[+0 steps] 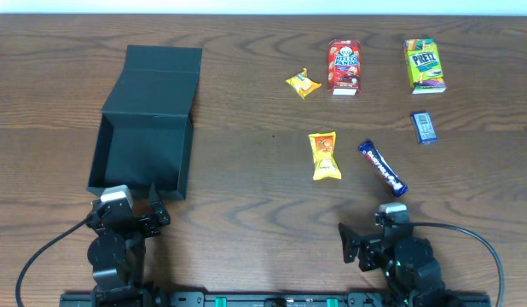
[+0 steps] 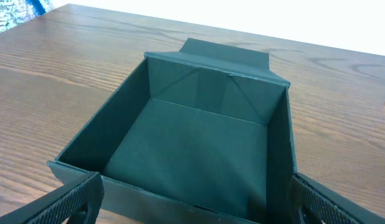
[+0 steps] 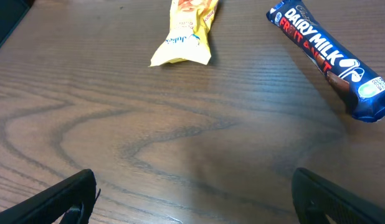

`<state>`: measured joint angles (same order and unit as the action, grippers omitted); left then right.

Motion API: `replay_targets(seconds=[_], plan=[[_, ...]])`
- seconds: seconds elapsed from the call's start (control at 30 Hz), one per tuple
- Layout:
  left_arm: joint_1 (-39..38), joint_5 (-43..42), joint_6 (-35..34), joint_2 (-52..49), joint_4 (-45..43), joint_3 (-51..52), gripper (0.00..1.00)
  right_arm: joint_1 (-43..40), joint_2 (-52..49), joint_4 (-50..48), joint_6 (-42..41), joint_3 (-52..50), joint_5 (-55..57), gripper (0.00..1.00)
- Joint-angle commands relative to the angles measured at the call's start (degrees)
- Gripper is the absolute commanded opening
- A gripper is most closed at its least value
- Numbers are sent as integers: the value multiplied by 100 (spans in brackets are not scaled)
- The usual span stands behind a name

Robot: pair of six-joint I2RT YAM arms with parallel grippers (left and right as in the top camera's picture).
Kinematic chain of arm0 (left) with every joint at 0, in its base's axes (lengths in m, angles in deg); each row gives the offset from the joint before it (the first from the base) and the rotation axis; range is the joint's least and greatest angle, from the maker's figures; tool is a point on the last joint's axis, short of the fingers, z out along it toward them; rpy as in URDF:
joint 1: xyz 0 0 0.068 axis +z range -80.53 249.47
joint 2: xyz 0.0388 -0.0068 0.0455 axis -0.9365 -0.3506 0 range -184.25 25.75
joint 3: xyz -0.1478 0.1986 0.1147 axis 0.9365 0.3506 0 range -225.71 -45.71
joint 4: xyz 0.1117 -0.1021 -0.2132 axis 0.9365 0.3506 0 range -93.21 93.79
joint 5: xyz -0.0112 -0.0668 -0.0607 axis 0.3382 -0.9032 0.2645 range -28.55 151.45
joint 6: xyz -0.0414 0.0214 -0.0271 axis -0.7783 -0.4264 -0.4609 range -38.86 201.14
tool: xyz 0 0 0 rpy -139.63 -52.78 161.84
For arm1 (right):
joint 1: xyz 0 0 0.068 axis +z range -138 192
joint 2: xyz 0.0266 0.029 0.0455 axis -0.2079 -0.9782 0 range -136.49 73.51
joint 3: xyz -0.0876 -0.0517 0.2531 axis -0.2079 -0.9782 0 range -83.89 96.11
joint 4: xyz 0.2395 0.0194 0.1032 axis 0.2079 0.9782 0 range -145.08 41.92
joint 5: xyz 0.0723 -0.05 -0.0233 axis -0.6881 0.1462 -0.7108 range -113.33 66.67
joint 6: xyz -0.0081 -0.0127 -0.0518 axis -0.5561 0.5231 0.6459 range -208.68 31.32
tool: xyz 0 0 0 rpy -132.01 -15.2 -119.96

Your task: Pack container

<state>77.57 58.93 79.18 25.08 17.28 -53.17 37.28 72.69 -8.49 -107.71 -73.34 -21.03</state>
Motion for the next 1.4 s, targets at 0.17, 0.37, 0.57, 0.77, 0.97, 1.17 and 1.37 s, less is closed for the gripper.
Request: replay_targets(seconds=[0.17,0.37,0.57,0.77,0.97,1.17,1.37], plan=[[22,-203,-92,37,22,127,95,90,50,-9,-63,-22,-20,99],[24,-1475,-247,37,-66,127,95,90,50,-9,-63,-22,-20,99],[24,-1915,-273,33,-824,127,95,90,50,-9,-63,-22,-20,99],[24,-1781,37,-695,-2035,-131,95,90,50,-9,-63,-22,-20,99],[22,-1784,848,-2806,-2035,-1554,95,90,50,-9,-63,-22,-20,99],[0,-1790,1196,-4894,-1709,-3265,95,90,50,-9,-63,-22,-20,99],[-162,-1759,1580,-6461,-605,-4758,95,90,50,-9,-63,-22,-20,99]])
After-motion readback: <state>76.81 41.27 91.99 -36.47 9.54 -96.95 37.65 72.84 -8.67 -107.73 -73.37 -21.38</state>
